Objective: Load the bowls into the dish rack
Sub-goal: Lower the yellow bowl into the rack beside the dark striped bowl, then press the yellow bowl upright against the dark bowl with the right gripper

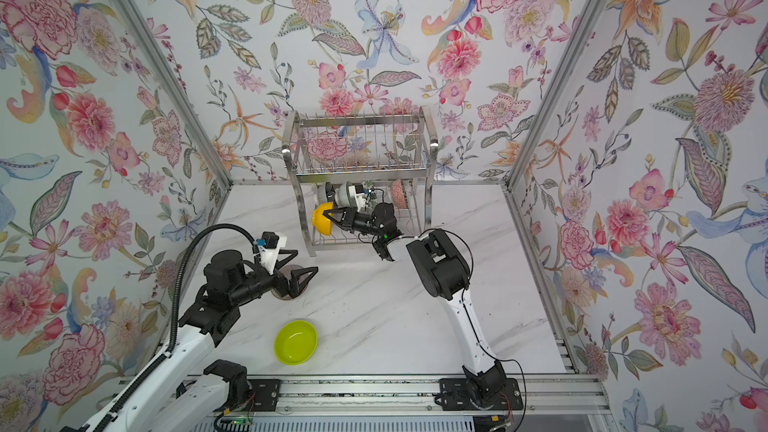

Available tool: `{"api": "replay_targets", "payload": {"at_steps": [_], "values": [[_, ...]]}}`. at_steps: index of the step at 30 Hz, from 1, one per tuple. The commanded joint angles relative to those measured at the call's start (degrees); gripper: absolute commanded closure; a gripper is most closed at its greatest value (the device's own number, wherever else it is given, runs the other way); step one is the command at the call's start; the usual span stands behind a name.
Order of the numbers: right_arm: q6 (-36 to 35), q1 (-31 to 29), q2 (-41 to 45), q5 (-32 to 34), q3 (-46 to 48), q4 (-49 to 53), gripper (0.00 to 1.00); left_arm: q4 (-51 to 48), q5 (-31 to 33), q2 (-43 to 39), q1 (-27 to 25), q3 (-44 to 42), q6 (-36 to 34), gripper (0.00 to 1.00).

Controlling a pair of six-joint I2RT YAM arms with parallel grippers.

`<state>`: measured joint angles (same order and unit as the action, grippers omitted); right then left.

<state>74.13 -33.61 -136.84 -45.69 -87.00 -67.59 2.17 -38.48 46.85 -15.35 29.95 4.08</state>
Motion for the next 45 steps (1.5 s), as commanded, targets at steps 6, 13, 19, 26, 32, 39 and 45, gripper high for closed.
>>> {"api": "replay_targets", "payload": {"at_steps": [6, 13, 19, 26, 32, 39, 45], "values": [[1.29, -0.06, -1.77, -0.19, -2.47, -2.39, 0.95, 1.60, -1.16, -0.22, 0.57, -0.86, -0.67, 0.01], [1.37, -0.16, -2.19, 0.01, -2.52, -1.88, 0.94, 1.39, 7.05, -2.88, 0.53, -1.16, -1.44, 0.01], [1.57, -0.21, -2.47, 0.52, -2.25, -1.69, 0.94, -0.09, 20.66, -5.28, 0.92, -1.59, -2.36, 0.01], [1.12, -0.23, -2.69, 0.97, -2.29, -0.26, 0.94, -2.53, 26.80, -3.98, 1.53, -0.60, -2.63, 0.01], [1.57, -0.22, -3.01, 1.65, -2.21, 0.18, 0.94, -2.31, 26.72, -3.79, 1.56, -0.60, -2.41, 0.01], [4.53, -0.53, -4.41, 2.51, -2.65, -1.62, 0.94, -2.34, 26.64, -3.70, 1.80, -0.60, -2.23, 0.01], [7.53, -1.02, -5.47, 2.99, -2.65, -4.44, 0.94, -2.21, 26.44, -3.62, 1.80, -0.60, -2.23, 0.01]]}}
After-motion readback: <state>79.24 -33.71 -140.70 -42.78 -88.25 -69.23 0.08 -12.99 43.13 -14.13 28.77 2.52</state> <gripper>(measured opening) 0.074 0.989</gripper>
